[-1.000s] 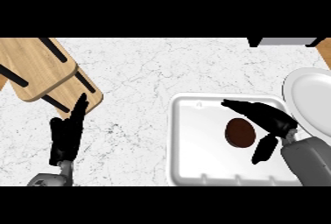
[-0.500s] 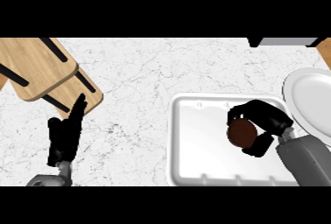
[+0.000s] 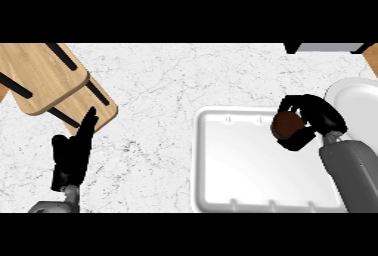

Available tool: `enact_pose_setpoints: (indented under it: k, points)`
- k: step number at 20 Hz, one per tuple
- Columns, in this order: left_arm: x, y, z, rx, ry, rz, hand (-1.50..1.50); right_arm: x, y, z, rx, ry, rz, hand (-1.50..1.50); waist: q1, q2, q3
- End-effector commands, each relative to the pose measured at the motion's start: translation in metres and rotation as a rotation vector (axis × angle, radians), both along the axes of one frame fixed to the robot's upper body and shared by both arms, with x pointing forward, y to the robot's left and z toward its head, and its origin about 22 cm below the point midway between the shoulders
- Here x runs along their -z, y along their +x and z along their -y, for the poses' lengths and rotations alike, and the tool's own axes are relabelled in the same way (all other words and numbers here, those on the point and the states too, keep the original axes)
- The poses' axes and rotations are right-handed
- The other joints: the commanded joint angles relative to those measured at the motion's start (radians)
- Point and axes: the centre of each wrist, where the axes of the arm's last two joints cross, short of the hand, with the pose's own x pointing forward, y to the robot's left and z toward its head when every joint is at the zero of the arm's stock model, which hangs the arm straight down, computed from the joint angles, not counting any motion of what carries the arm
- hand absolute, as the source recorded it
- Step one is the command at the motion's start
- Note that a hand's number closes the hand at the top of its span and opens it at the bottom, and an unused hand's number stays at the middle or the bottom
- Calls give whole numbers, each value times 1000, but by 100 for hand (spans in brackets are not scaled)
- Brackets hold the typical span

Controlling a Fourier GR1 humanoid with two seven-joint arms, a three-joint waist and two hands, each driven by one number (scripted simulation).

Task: Pick the cupcake from the tray and place it in the plate

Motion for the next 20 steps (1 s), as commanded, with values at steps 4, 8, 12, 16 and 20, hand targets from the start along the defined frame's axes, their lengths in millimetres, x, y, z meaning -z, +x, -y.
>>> enact_pose_setpoints:
  k: [4,8,12,16,20]
  points:
    - [-2,10,9,-24,3,-60,0,-33,11,17,247,-63,260,150,-12,2,-6]
    - [25,-11,1,-22,-13,-81,0,-72,4,15,296,2,412,150,-19,-2,-8]
    - [6,5,-4,-16,-28,-67,0,-97,-3,16,438,-39,605,150,-26,-2,-8]
    - [7,2,-7,-7,-12,-76,0,-117,-21,46,535,-47,588,150,-18,-1,-7]
    - [9,-1,3,-21,-11,-74,0,-120,-10,62,639,-51,559,150,-7,2,-7]
